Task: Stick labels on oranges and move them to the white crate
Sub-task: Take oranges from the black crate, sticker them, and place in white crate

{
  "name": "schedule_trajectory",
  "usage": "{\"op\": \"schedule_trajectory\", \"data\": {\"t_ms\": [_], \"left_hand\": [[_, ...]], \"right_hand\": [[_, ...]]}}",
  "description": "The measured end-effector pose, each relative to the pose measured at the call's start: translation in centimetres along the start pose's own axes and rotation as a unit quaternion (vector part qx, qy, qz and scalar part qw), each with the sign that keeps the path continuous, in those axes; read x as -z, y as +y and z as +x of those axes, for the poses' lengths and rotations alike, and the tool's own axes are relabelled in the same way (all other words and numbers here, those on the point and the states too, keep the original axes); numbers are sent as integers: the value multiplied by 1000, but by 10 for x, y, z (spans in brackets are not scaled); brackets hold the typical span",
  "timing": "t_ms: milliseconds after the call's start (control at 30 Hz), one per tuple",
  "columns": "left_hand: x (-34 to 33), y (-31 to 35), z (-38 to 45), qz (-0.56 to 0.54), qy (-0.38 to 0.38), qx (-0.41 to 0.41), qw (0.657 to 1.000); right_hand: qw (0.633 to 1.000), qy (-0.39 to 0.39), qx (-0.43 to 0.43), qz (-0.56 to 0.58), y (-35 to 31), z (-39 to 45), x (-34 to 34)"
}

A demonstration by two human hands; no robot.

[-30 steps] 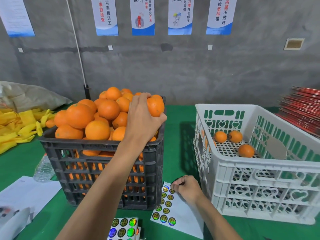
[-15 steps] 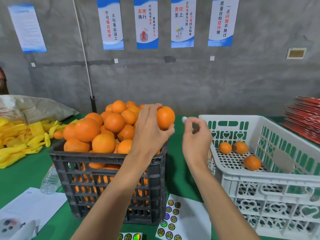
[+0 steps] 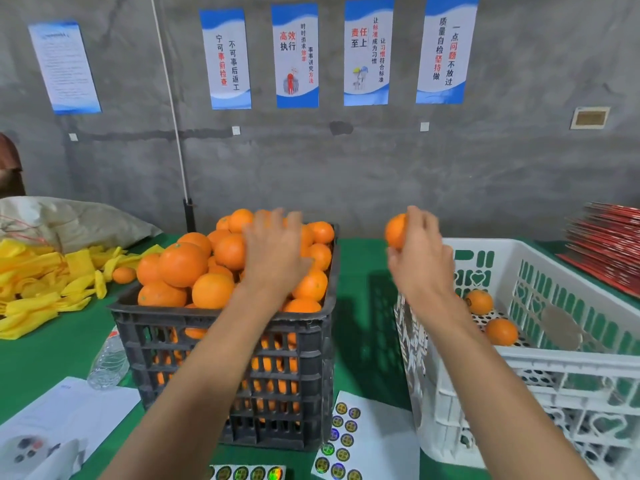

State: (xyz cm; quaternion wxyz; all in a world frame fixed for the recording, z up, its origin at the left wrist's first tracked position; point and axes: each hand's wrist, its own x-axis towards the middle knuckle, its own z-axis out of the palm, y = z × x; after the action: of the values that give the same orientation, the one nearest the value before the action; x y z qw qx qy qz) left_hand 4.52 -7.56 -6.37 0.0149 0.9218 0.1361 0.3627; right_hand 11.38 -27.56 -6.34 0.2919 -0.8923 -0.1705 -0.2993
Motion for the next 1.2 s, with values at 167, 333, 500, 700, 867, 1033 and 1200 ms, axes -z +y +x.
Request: {"op": "schedule_trajectory", "data": {"t_ms": [167,333,500,700,867,1033,1200], "left_hand": [[12,-50,14,98,-110,217,965],[14,-57,24,38,-138,213,967],[10,-39,13,-21,10,139,990],[-9,19,-8,-213,17,31,976],[-24,33,-22,-237,16,0,971],[-20,29,-26,-240,-12,-42,970],[-23,31,-28,-207,-14,-61,976]], "right_hand": [[995,-11,-65,-71,57,9,3],[984,-69,-141,-80,78,-5,-12],[986,-94,-66,-124,64,-18,-16],[960,-169,155,-163,24,-51,-44],[884,-414,168,-139,26,-115,-101],[891,-415,169,-70,77,-155,-152],[916,-375,135,50,108,-172,-176]]}}
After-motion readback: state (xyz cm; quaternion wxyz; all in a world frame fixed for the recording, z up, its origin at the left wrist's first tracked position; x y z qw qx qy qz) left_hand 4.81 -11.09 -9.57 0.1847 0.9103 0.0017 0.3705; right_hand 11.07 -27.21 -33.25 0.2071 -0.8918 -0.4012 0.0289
